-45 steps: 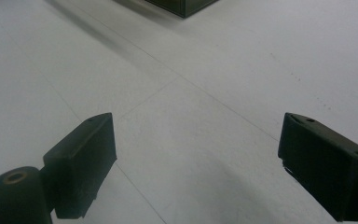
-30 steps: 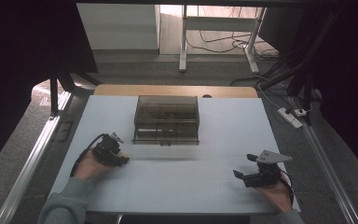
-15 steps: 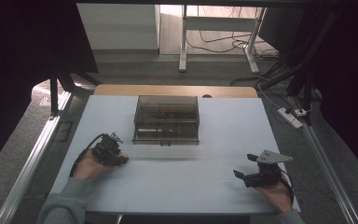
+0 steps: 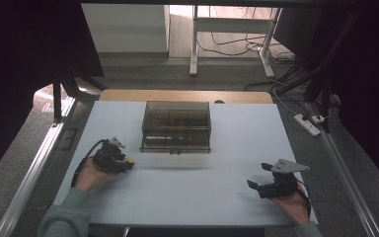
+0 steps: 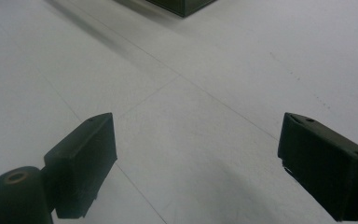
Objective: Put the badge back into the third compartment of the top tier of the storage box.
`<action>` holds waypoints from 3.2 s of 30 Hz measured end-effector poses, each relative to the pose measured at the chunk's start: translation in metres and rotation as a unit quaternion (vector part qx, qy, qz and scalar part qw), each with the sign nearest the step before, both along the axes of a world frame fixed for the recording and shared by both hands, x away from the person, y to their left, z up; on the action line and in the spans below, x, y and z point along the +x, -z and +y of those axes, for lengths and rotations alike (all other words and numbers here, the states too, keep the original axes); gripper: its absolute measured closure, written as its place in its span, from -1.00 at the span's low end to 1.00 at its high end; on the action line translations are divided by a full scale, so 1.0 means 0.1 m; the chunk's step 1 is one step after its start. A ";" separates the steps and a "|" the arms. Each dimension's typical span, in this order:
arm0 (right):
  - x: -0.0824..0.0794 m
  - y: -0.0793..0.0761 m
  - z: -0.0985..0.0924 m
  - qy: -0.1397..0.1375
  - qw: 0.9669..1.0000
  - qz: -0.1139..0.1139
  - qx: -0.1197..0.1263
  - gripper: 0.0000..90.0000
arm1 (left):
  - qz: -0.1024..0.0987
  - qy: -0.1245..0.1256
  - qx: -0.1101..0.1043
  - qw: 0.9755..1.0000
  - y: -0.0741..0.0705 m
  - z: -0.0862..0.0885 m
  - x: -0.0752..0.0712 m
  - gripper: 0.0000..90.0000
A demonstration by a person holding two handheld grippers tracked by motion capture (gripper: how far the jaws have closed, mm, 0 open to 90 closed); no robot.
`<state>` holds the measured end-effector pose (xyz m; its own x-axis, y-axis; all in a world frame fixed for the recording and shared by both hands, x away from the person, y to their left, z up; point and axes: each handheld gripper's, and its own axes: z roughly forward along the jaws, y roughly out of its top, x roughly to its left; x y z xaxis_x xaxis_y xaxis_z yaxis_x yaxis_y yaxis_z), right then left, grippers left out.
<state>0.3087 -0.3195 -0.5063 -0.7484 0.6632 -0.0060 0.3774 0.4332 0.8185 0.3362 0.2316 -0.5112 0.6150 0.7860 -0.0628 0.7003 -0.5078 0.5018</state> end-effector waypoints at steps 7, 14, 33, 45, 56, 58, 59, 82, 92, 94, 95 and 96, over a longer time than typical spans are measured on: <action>0.00 0.00 0.00 0.000 1.000 0.001 -0.001 -0.75 | -0.014 -0.006 -0.014 1.000 -0.05 0.05 -0.02 0.05; 0.00 0.00 0.00 -0.001 1.000 0.001 -0.002 -0.75 | -0.030 -0.018 -0.027 0.999 -0.09 0.10 -0.04 0.05; 0.00 0.00 0.00 0.000 1.000 0.000 -0.002 -0.75 | -0.100 -0.067 -0.091 0.989 -0.27 0.33 -0.13 0.05; 0.00 0.01 0.00 -0.001 1.000 0.001 -0.002 -0.75 | -0.116 -0.067 -0.103 0.986 -0.32 0.34 -0.16 0.05; 0.01 0.01 0.01 -0.001 1.000 0.000 -0.003 -0.74 | -0.142 -0.065 -0.119 0.980 -0.41 0.34 -0.21 0.05; 0.01 0.01 0.01 -0.001 1.000 0.000 -0.003 -0.74 | -0.147 -0.065 -0.122 0.979 -0.43 0.34 -0.22 0.05; 0.00 0.01 0.01 -0.001 1.000 0.000 -0.003 -0.74 | -0.151 -0.065 -0.126 0.978 -0.44 0.34 -0.23 0.05; 0.01 0.01 0.01 -0.001 1.000 0.000 -0.002 -0.74 | -0.182 -0.033 -0.162 0.969 -0.66 0.15 -0.25 0.05; 0.01 0.00 0.00 -0.002 1.000 -0.002 0.004 -0.73 | -0.191 -0.023 -0.153 0.969 -0.70 0.04 -0.21 0.05; 0.01 0.00 0.00 -0.002 1.000 -0.001 0.004 -0.73 | -0.191 -0.022 -0.159 0.968 -0.70 0.02 -0.19 0.05; 0.01 0.00 0.01 -0.002 1.000 -0.001 0.004 -0.73 | -0.192 -0.021 -0.163 0.968 -0.71 0.00 -0.17 0.05; 0.01 0.00 0.01 -0.002 1.000 -0.002 0.003 -0.73 | -0.192 -0.019 -0.164 0.967 -0.71 -0.01 -0.16 0.05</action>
